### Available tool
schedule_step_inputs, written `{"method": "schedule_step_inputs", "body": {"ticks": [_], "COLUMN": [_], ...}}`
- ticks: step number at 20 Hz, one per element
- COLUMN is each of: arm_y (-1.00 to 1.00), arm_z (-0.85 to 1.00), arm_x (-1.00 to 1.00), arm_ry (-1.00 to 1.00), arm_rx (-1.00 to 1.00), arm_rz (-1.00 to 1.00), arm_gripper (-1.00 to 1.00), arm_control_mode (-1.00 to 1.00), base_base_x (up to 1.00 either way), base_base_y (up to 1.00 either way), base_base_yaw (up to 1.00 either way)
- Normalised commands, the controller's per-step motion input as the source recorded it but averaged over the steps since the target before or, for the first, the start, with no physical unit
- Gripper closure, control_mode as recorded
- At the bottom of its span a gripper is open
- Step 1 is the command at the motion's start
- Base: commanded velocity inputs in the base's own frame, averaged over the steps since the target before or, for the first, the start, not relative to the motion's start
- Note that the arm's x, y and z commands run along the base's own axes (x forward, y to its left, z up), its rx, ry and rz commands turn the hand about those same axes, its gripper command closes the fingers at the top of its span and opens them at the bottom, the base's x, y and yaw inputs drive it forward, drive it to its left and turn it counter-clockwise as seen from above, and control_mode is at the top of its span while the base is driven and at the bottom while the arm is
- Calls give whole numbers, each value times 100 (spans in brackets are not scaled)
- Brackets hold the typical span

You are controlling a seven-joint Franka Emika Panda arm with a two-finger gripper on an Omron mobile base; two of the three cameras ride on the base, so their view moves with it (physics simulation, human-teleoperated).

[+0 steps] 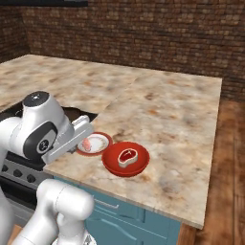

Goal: Place one of the steaks on the plate and the other in the bowl. Then place the bowl in the fridge.

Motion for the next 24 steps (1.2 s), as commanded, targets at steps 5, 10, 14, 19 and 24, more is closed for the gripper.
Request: {"method": "schedule_step_inputs", "body": {"ticks": [5,10,14,19,24], "arm_y": [-3,0,2,0,1], "arm_z": [0,0,0,-9,-24], "arm_x": [0,0,3,6,21], "arm_ry": [0,4,8,10,11], "arm_rx": [0,0,0,11,9], "arm_rz": [-22,-21,-21,-14,-10], "arm_gripper": [100,100,-100,-100,-100], "arm_control_mode": [-100,-100,-100,-100,-100], "base_base_x": [0,0,0,0,0], "base_base_y": [0,0,0,0,0], "base_base_yaw": [0,0,0,0,0]}}
